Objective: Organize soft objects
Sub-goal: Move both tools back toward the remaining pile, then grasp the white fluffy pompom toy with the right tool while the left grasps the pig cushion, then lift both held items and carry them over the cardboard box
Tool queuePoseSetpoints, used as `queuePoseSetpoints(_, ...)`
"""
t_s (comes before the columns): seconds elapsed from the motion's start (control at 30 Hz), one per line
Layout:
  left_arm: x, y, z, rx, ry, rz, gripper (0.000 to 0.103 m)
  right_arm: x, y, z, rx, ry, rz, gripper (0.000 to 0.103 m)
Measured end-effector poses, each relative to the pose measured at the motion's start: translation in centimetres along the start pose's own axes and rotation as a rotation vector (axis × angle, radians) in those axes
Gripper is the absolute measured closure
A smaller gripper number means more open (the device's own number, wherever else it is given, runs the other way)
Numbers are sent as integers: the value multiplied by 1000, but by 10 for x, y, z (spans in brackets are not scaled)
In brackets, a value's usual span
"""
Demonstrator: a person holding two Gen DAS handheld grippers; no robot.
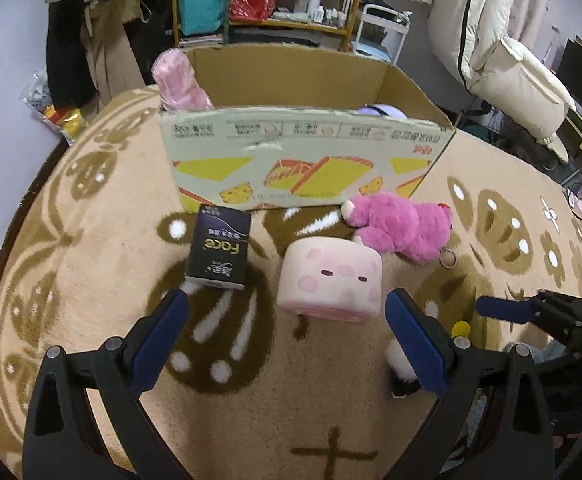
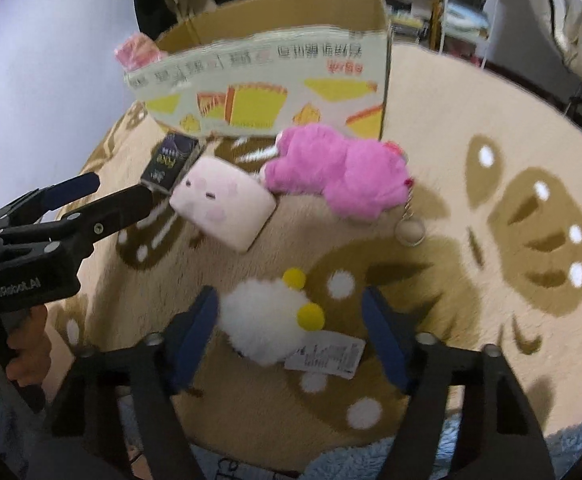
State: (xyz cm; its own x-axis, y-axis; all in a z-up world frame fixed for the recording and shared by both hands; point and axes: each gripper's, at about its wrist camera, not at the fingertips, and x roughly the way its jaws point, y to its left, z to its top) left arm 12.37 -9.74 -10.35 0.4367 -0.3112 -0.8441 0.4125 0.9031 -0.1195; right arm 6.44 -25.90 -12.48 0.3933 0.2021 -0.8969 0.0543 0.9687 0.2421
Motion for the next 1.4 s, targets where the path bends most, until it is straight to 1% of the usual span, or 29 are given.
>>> queuePoseSetpoints(0.13, 10, -4, -1, 11, 23, -15, 5, 15, -4, -2, 27, 53, 30, 32)
queuePoseSetpoints(0.2, 15, -6, -1, 18, 34, -24, 5, 21, -5, -2, 32, 65, 38, 34)
queuePoseSetpoints(0.27, 21, -9, -1, 24, 44, -24, 5, 26, -6, -1, 42, 72, 45, 51)
queuePoseSetpoints(0.3, 23, -10, -1, 27, 47, -23, 5, 29, -7, -1, 50, 80, 64, 54)
queuePoseSetpoints(0.33, 26, -11, -1, 29, 50, -33, 5, 31, -8, -1, 56, 86, 75, 63)
queuePoseSetpoints(0.37, 27, -12, 0, 28, 51, -44, 5, 34, -9, -1, 60, 93, 83, 76)
queuePoseSetpoints(0.43, 31, -13, 1, 26, 58, -57, 5, 37, -9, -1, 67, 94, 104, 88)
queuePoseSetpoints(0.63, 45, -18, 2, 30, 78, -74, 5, 37, -11, 4, 78, 68, 89, 91)
queuePoseSetpoints(0.87, 59, -26, 0, 44, 95, -66, 5, 30, -21, 13, 101, 1, 54, 91)
queuePoseSetpoints(0.97, 62, -29, -1, 59, 90, -56, 6, 29, -25, 15, 108, -6, 54, 91)
queuePoseSetpoints(1.03, 65, -32, -2, 66, 78, -40, 12, 29, -27, 15, 112, -5, 56, 91)
queuePoseSetpoints(1.07, 66, -33, -2, 72, 81, -40, 18, 29, -28, 15, 120, -4, 49, 91)
queuePoseSetpoints(1.1, 68, -34, -2, 77, 90, -41, 21, 28, -28, 15, 122, -7, 50, 91)
queuePoseSetpoints(1.13, 70, -35, -2, 80, 98, -41, 22, 27, -29, 14, 121, -11, 50, 91)
queuePoseSetpoints(1.23, 70, -35, -3, 77, 83, -35, 32, 21, -33, 13, 118, -23, 43, 91)
queuePoseSetpoints(1.3, 68, -33, -4, 77, 76, -33, 44, 18, -34, 12, 115, -34, 39, 91)
queuePoseSetpoints(1.4, 63, -30, -6, 69, 68, -34, 55, 12, -34, 12, 103, -64, 41, 91)
